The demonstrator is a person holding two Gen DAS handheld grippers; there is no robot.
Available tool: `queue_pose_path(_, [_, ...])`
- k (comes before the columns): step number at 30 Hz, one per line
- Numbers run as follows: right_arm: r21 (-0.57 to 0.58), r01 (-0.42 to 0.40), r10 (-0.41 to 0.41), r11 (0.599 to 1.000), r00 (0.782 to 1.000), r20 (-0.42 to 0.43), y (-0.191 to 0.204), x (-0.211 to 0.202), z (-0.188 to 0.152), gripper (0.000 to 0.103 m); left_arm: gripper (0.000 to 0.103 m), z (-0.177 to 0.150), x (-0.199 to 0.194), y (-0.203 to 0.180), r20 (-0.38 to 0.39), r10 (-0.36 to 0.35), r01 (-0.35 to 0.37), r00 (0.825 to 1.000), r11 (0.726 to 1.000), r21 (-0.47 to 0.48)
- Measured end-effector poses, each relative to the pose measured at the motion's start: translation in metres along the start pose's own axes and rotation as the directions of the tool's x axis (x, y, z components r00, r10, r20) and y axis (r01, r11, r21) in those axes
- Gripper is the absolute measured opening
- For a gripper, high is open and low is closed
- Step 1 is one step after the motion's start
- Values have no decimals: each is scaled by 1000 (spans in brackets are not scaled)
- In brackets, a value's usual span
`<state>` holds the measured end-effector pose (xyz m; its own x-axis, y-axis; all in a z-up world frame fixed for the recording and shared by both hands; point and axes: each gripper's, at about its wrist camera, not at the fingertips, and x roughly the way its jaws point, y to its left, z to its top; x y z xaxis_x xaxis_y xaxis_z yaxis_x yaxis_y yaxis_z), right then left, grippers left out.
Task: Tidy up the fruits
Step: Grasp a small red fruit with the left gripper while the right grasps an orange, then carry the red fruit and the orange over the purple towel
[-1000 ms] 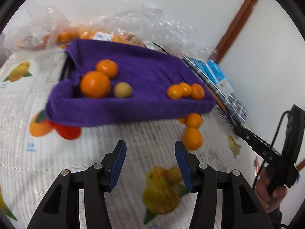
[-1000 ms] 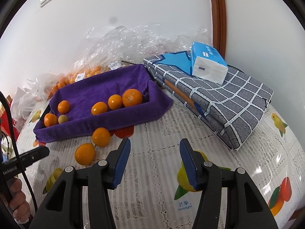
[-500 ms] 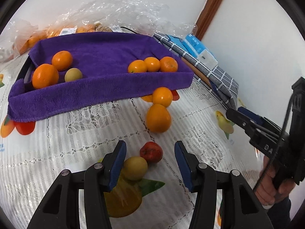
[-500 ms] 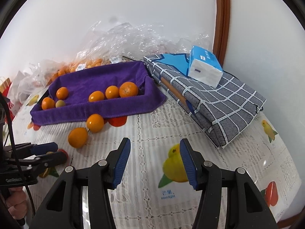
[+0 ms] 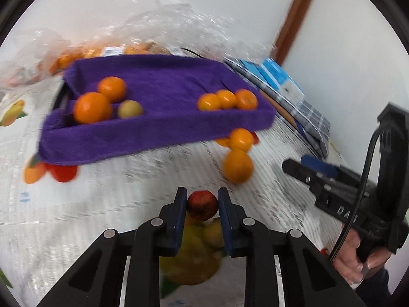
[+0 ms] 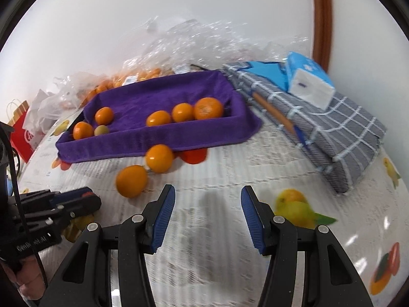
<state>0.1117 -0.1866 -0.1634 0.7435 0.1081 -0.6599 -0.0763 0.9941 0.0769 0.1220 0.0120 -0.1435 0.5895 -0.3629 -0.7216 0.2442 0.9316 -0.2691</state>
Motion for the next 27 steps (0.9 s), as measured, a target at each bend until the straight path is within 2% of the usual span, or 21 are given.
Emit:
queue_pose_path(7, [-4, -116, 116, 993, 993, -26, 30, 16, 12, 54, 24, 13, -16, 38, 49, 72, -68, 996, 996, -64])
queue_pose_path(11, [-8, -153, 152, 988, 987, -52, 47, 27, 15, 54, 24, 17, -20, 53, 61, 107, -102, 992, 991, -82])
queue_pose_path(16, [-14, -143, 140, 990, 982, -125, 62, 49, 15, 39, 24, 18, -28, 69, 69, 123, -115, 990, 987, -114])
queue_pose_path(17, [-22, -128, 124, 992, 986, -111, 63, 48, 16, 33, 24, 19, -28, 70, 69, 125, -117, 990, 986, -116])
queue_pose_path(22, [-3, -163, 161, 987, 980, -118, 62, 46, 19, 33, 24, 22, -34, 77, 86, 132, -120, 987, 984, -132])
queue_pose_path(27, [-48, -174, 172, 984, 984, -48, 65, 24, 32, 33, 24, 38, -36, 78, 118, 109, -92, 987, 985, -144])
